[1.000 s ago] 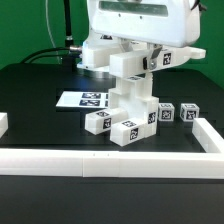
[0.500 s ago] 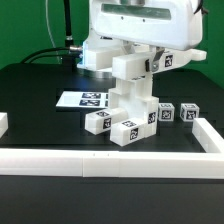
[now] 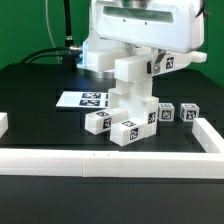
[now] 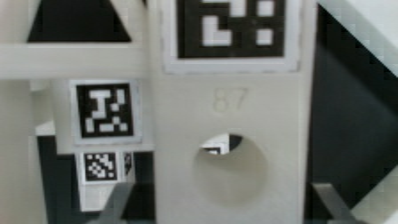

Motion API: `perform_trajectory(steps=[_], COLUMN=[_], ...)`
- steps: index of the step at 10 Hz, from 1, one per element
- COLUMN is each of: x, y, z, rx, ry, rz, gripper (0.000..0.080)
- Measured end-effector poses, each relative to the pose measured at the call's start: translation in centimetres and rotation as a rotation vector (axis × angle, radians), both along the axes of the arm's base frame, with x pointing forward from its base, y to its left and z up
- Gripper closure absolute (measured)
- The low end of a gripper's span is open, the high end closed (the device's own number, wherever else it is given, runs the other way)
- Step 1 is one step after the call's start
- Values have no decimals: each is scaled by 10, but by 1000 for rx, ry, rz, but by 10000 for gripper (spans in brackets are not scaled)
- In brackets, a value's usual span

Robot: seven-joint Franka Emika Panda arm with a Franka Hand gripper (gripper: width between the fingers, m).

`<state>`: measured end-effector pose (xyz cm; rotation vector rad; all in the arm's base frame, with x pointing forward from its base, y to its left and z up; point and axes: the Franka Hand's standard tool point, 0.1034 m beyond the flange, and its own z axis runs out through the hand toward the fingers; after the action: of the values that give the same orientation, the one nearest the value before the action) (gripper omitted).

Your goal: Assemble chair

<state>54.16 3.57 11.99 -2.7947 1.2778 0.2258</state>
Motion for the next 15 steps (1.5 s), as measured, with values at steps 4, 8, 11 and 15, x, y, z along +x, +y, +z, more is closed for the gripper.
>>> perform_trajectory(steps=[4,8,11,15], x=[-1,-2,-1,-1], y=[0,-3,-3,-2], z=[-1,-1,-1,-1], rx=[-1,-3,-4,-4], ry=[2,-10,-11,-14], rz=[0,-1,-1,-1], gripper=[514,514,514,514])
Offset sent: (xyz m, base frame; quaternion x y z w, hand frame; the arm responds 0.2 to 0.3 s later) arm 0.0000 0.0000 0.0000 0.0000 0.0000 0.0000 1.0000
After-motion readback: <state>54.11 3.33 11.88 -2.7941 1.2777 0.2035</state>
